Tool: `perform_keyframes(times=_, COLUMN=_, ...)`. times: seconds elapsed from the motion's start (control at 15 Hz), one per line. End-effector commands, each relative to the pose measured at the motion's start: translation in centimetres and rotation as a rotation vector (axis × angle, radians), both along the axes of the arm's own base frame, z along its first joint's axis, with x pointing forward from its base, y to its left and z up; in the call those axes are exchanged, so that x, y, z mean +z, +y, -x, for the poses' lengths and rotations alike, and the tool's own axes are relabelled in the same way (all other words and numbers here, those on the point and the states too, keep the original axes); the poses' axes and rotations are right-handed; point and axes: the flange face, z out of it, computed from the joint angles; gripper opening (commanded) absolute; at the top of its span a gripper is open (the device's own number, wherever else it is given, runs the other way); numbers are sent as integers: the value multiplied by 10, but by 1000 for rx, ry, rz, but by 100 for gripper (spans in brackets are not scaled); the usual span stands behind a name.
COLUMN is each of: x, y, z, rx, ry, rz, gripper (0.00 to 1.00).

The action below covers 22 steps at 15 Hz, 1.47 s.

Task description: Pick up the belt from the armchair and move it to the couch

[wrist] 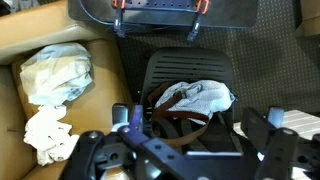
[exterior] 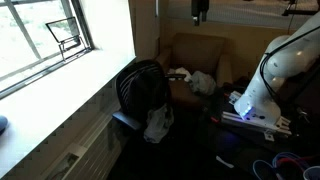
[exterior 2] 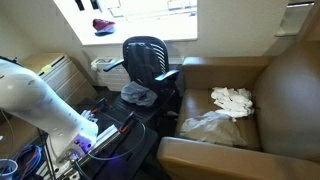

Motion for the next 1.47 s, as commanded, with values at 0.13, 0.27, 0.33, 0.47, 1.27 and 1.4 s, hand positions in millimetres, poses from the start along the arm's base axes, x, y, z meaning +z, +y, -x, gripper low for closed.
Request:
perform_keyframes(times=0.13, x=4, y=-2, z=-4, rx=32, ry=107, rz=60, gripper=100)
perform_keyframes(times=0.27, x=-39, y=8, z=-53, rx=152, ry=129, rz=-24, gripper=100)
perform_keyframes(times=0.33, x=-49, y=14, z=-61, rx=183, ry=117, rz=-72, gripper=100)
perform_keyframes(times=0.47, x=-76, y=32, z=-94, rx=234, ry=115, rz=-166, gripper=100)
perform_keyframes(times=1.27, x=-209, y=79, z=-208, rx=219, ry=334, rz=-388, gripper=100)
perform_keyframes(times=1.4, x=-262, y=90, z=-206, rx=131, ry=367, rz=-338, gripper=100)
